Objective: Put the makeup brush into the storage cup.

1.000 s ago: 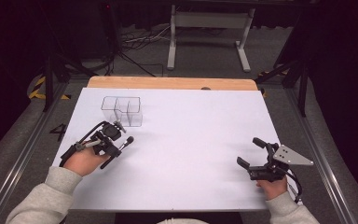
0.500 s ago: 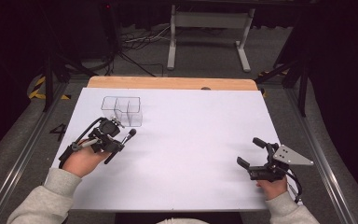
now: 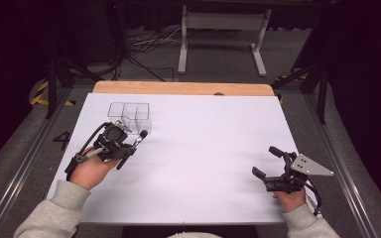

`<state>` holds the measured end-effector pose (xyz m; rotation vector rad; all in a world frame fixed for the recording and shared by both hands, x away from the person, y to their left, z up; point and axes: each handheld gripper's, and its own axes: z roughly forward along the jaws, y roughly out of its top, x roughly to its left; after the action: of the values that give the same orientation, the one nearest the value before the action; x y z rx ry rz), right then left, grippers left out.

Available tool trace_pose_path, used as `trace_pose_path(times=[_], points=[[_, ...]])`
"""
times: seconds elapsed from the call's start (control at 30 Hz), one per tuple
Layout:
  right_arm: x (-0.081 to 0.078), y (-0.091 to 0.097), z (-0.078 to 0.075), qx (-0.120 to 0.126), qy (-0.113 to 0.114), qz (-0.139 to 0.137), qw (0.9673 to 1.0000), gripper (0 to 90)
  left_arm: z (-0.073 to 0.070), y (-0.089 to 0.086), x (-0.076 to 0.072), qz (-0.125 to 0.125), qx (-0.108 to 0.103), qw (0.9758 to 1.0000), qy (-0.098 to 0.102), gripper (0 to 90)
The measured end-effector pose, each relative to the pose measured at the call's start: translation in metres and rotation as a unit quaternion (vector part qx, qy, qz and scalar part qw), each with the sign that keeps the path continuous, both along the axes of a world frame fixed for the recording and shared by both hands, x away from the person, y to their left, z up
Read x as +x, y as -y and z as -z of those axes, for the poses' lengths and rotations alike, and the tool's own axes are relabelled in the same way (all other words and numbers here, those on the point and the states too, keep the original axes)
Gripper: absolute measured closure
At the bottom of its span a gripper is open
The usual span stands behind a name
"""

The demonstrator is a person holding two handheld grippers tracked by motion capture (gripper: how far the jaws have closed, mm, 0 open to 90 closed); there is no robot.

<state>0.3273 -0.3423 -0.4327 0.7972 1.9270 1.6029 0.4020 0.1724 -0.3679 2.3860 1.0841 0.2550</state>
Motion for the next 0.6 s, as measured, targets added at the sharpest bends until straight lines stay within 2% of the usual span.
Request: trace_pose_path(times=[0.17, 0.33, 0.47, 0.5, 0.6], points=[[-0.0001, 0.0002, -0.0001, 0.0, 0.0, 0.0, 1.0, 2.0, -0.0019, -0.0015, -0.0014, -0.006, -0.024, 0.9995, 0.022, 79.3], [-0.0001, 0.0002, -0.0001, 0.0, 0.0, 0.0, 1.0, 2.0, -0.0008, -0.001, -0.0028, -0.013, -0.044, 0.9979, 0.046, 79.2], [-0.0002, 0.0004, -0.0002, 0.0, 0.001, 0.0, 1.0, 2.0, 0.001, -0.0016, -0.0035, -0.016, -0.068, 0.9952, 0.069, 79.3], [-0.0002, 0.0004, -0.0002, 0.0, 0.001, 0.0, 1.0, 2.0, 0.001, -0.0016, -0.0035, -0.016, -0.068, 0.9952, 0.069, 79.2], [-0.0003, 0.0006, -0.0002, 0.001, 0.0, 0.0, 1.0, 2.0, 0.0012, -0.0009, -0.0051, -0.017, -0.09, 0.9916, 0.091, 79.2]])
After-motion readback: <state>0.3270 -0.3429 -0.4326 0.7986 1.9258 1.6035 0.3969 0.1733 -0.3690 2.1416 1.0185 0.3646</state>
